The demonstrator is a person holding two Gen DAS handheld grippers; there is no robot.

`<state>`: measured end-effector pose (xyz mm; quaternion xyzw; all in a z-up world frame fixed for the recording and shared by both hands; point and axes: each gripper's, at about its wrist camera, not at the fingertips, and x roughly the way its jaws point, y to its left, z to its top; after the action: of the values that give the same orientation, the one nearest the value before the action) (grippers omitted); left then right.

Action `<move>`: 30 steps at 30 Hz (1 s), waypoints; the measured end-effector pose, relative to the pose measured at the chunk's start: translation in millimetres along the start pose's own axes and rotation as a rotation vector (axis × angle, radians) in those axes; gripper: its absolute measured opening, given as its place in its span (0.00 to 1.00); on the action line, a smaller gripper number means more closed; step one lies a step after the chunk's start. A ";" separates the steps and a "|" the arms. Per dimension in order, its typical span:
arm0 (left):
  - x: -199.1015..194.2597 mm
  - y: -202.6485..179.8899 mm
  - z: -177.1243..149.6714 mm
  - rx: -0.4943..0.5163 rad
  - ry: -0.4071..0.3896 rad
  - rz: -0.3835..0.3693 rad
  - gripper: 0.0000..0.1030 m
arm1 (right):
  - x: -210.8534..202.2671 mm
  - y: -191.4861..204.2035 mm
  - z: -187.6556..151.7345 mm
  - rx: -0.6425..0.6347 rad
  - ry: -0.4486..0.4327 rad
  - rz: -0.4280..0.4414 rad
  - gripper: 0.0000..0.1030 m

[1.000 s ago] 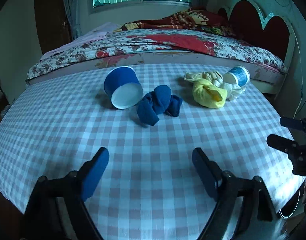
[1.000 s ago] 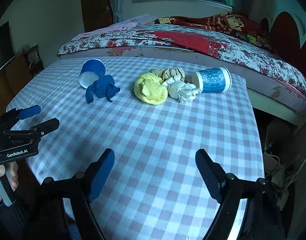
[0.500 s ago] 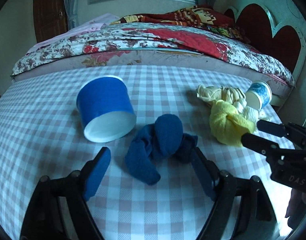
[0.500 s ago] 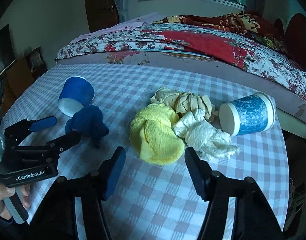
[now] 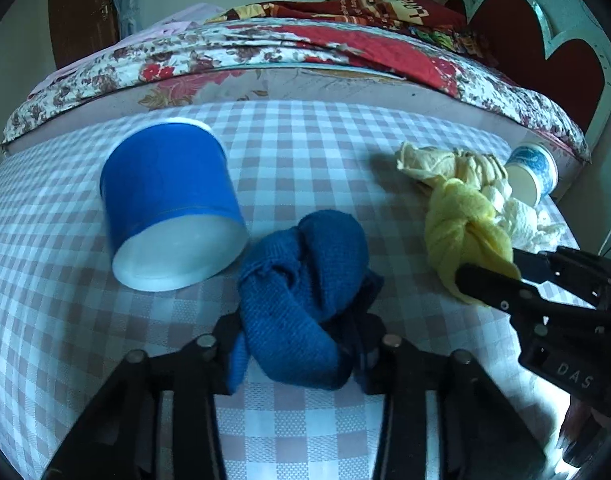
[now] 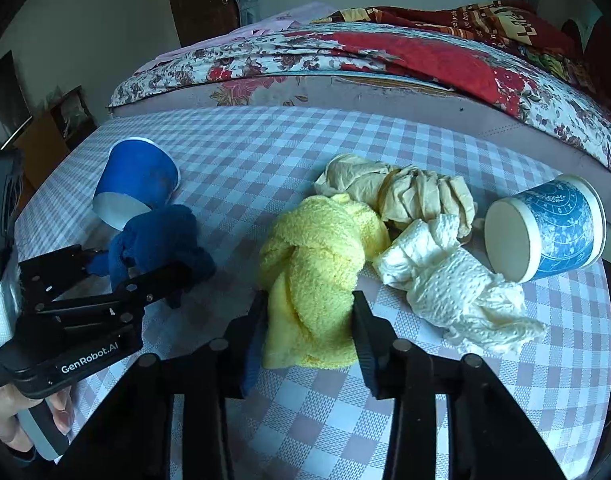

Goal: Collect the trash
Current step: 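Grasp the dark blue cloth with the left tool while the right tool grasps the yellow cloth, then lift the dark blue and yellow cloths and carry them over the bin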

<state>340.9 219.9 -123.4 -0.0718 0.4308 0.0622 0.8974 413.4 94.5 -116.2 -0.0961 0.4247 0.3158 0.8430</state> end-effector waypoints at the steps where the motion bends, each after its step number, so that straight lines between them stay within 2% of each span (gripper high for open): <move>1: -3.4 -1.3 -2.3 0.006 -0.005 -0.008 0.35 | -2.1 -0.9 -0.6 0.010 -0.001 0.018 0.28; 3: -9.7 -3.2 -5.4 0.021 -0.015 -0.015 0.34 | -8.5 -0.7 -2.2 0.011 -0.015 0.034 0.23; 14: -55.4 -0.4 -35.8 0.044 -0.071 0.022 0.34 | -59.2 18.9 -31.0 -0.026 -0.093 0.074 0.23; 22: -101.4 -13.1 -65.0 0.098 -0.137 0.025 0.34 | -110.1 24.4 -60.0 -0.008 -0.148 0.043 0.23; 30: -149.3 -35.6 -87.0 0.106 -0.187 -0.018 0.34 | -161.3 28.4 -100.5 -0.002 -0.183 0.004 0.23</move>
<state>187.8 161.7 -57.8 -0.0217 0.3471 0.0379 0.9368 259.2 0.8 -50.4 -0.0668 0.3457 0.3253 0.8776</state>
